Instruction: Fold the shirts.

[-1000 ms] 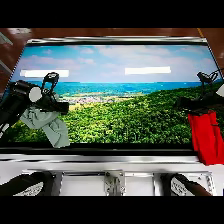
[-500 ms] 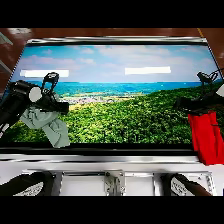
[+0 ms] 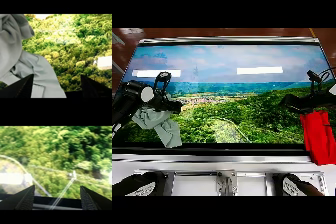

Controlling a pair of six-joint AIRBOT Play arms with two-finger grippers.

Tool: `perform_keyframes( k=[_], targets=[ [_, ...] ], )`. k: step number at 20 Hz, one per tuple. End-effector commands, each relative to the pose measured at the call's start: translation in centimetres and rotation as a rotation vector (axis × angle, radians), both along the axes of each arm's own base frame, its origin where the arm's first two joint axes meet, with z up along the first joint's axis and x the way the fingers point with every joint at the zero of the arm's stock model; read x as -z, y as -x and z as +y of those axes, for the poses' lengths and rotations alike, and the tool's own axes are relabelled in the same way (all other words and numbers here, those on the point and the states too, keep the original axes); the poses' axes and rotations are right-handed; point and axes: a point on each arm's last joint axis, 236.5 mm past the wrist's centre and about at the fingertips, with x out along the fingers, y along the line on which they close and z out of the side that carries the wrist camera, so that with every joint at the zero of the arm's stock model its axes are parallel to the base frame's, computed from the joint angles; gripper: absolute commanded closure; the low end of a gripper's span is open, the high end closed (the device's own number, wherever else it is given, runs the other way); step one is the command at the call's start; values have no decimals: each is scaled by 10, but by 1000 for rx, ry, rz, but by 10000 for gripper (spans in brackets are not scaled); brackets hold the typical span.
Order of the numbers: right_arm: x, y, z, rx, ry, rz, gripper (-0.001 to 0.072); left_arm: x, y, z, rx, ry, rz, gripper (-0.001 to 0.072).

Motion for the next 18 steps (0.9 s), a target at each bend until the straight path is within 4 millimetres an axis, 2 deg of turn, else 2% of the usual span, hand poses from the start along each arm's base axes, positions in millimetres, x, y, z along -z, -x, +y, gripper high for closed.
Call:
perform_keyframes(
  k=[1, 6, 7, 9, 10, 11, 13, 14, 16, 18],
  targets=[
    [-5, 0, 11, -7, -51, -2, 31, 0, -3, -2, 0, 9, -11, 5],
    [-5, -2, 10, -5, -47, -12, 31, 0, -3, 3, -2, -8, -9, 8],
    [-5, -1, 10, -7, -48, -9, 31, -1, -6, 9, 29, -45, -21, 17],
    [-4, 0, 11, -10, -48, -2, 31, -9, -20, 53, 62, -228, -68, 83],
    [-4, -1, 9, -8, -44, -5, 31, -14, -23, 81, 17, -279, -65, 80],
    [-4, 0, 8, -11, -38, -3, 31, -14, -20, 101, -52, -267, -35, 43],
    [-3, 1, 7, -34, -23, -11, 31, 5, -11, 132, -208, -158, 46, 31],
    [-3, 0, 7, -34, -23, -15, 31, 20, -9, 143, -288, -84, 86, -9],
    [-3, -1, 7, -38, -22, -21, 31, 49, -5, 163, -419, 17, 162, -9],
    [-3, -1, 7, -50, -19, -24, 31, 77, -1, 180, -524, 47, 226, -10]
  ],
)
